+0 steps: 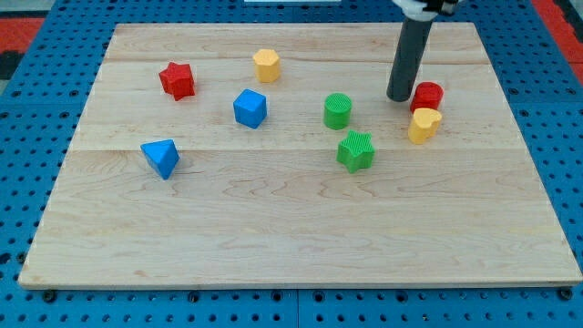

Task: Move the heart vertically below the red circle

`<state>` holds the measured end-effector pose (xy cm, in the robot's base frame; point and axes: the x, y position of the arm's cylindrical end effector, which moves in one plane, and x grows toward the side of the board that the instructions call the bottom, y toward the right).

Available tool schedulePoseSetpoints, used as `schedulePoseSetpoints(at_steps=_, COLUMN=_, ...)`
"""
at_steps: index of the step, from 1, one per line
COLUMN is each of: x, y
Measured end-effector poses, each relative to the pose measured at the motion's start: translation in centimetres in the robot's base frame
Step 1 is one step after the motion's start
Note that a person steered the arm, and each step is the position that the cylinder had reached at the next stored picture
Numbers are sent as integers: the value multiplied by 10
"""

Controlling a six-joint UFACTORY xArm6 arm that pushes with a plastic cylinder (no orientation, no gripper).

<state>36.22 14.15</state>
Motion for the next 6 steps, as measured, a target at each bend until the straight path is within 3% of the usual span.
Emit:
schedulePoseSetpoints(at_steps=2, x=103, y=14)
schedulePoseSetpoints(at_steps=4, x=33, y=-16)
schedulePoseSetpoints(at_steps=5, x=39, y=24)
schedulePoseSetpoints(at_steps=6, x=85, y=45)
